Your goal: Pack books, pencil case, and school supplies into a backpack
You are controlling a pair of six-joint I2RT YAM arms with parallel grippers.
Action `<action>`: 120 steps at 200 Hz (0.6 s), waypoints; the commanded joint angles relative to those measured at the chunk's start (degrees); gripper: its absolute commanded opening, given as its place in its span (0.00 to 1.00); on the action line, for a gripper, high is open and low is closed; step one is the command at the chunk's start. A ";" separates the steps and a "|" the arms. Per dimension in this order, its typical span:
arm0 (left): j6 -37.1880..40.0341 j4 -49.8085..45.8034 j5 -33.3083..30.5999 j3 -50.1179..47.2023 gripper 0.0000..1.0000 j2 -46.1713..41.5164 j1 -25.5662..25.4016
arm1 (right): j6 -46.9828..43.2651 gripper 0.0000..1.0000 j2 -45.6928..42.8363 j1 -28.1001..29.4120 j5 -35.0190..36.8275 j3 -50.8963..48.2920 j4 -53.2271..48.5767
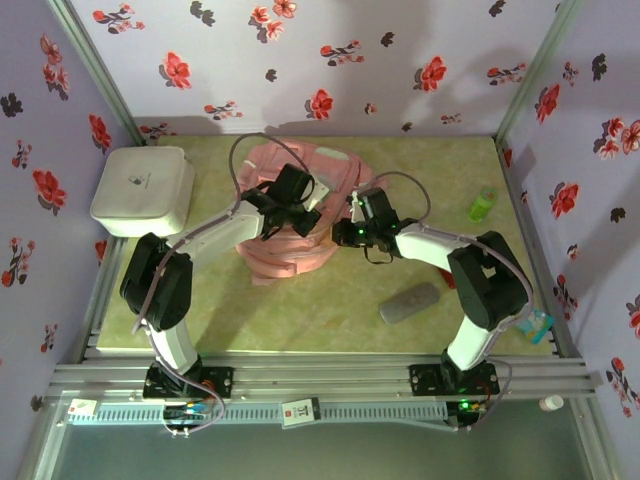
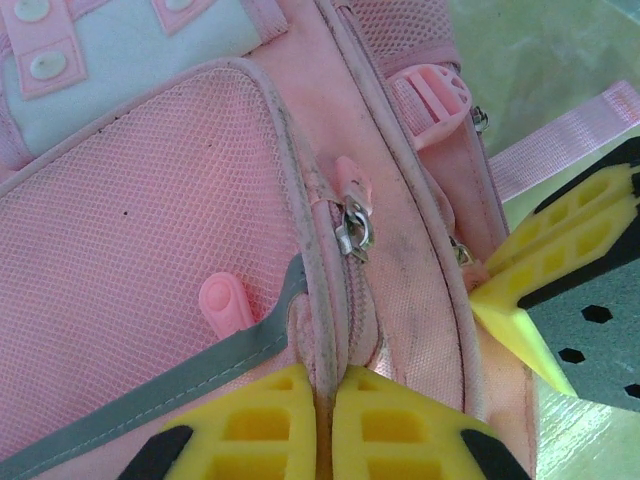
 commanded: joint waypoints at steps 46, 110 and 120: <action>-6.07 2.99 0.23 7.01 0.07 4.65 0.11 | -2.66 0.03 -7.31 1.49 -2.27 -6.31 3.66; -11.65 2.29 2.20 11.89 0.07 9.76 0.05 | 2.20 0.04 -6.29 4.64 -4.99 -10.81 14.10; -11.87 2.60 2.60 11.76 0.07 9.73 0.10 | 3.27 0.05 -6.00 4.65 -4.79 -11.22 16.04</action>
